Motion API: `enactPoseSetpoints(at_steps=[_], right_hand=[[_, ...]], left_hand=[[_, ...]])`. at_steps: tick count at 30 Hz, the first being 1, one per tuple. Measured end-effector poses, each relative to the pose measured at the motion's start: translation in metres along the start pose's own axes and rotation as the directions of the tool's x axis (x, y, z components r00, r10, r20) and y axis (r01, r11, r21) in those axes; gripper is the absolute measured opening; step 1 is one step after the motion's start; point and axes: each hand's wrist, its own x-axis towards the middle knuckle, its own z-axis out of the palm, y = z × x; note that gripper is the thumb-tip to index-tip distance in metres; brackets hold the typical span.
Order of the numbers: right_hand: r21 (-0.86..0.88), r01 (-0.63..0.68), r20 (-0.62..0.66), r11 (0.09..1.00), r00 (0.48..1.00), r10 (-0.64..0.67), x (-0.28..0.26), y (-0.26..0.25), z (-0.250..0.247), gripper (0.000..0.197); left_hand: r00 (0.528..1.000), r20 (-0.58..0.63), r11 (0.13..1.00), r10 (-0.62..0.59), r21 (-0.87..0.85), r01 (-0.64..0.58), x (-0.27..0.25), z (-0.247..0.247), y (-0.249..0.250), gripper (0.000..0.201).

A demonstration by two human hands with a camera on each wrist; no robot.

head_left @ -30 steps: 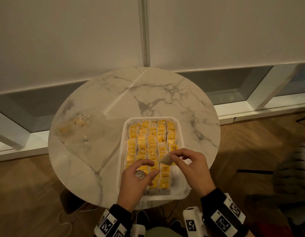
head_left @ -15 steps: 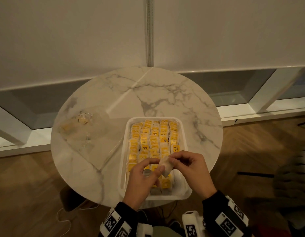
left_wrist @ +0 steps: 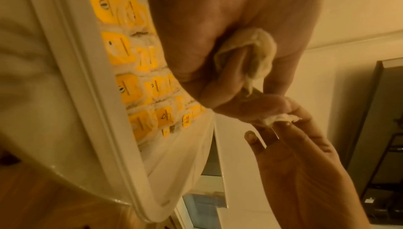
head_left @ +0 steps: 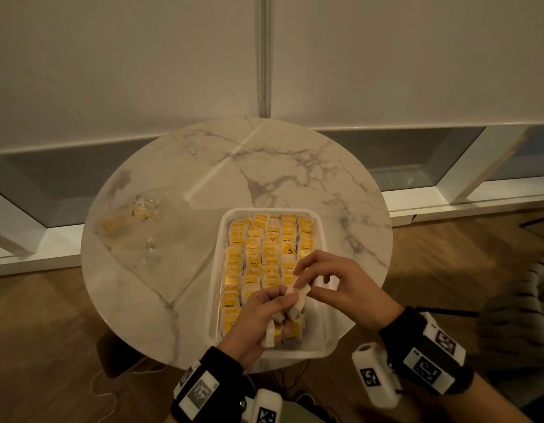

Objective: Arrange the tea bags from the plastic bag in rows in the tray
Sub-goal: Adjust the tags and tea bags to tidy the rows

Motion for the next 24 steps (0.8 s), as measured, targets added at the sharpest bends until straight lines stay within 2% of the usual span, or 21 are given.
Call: enactPoseSetpoints(at_steps=[3, 6, 9, 11, 13, 17, 20, 24], right_hand=[[-0.164, 0.029, 0.074, 0.986, 0.997, -0.017, 0.009, 0.008, -0.018, 0.008], [-0.36, 0.063, 0.113, 0.931, 0.993, -0.023, 0.021, 0.022, -0.032, 0.007], [-0.586, 0.008, 0.194, 0.81, 0.972, 0.132, 0.033, 0.029, -0.034, 0.012], [-0.696, 0.022, 0.25, 0.718, 0.944, 0.214, 0.04, 0.032, -0.028, 0.013], [-0.736, 0.05, 0.301, 0.675, 0.918, 0.26, 0.047, 0.033, -0.02, 0.014], [-0.754, 0.093, 0.415, 0.651, 0.835, 0.362, 0.058, 0.036, -0.008, 0.021], [-0.79, 0.114, 0.44, 0.603, 0.79, 0.427, 0.068, 0.04, -0.002, 0.023], [-0.852, 0.148, 0.403, 0.502, 0.797, 0.449, 0.082, 0.043, 0.006, 0.018]], left_hand=[[0.996, -0.077, 0.999, -0.041, -0.017, 0.04, 0.003, 0.002, 0.003, 0.027], [0.977, -0.211, 0.998, 0.008, 0.065, 0.006, 0.004, -0.005, 0.004, 0.029], [0.956, -0.287, 0.992, 0.059, 0.126, -0.023, 0.001, -0.017, 0.003, 0.024], [0.944, -0.322, 0.992, 0.069, 0.121, -0.031, -0.002, -0.024, 0.002, 0.022], [0.937, -0.34, 0.99, 0.081, 0.132, -0.038, -0.006, -0.031, 0.001, 0.022], [0.919, -0.376, 0.99, 0.12, 0.116, -0.082, -0.01, -0.041, -0.002, 0.02], [0.908, -0.396, 0.989, 0.137, 0.109, -0.101, -0.011, -0.046, -0.005, 0.019], [0.904, -0.409, 0.992, 0.126, 0.079, -0.103, -0.01, -0.051, -0.007, 0.018]])
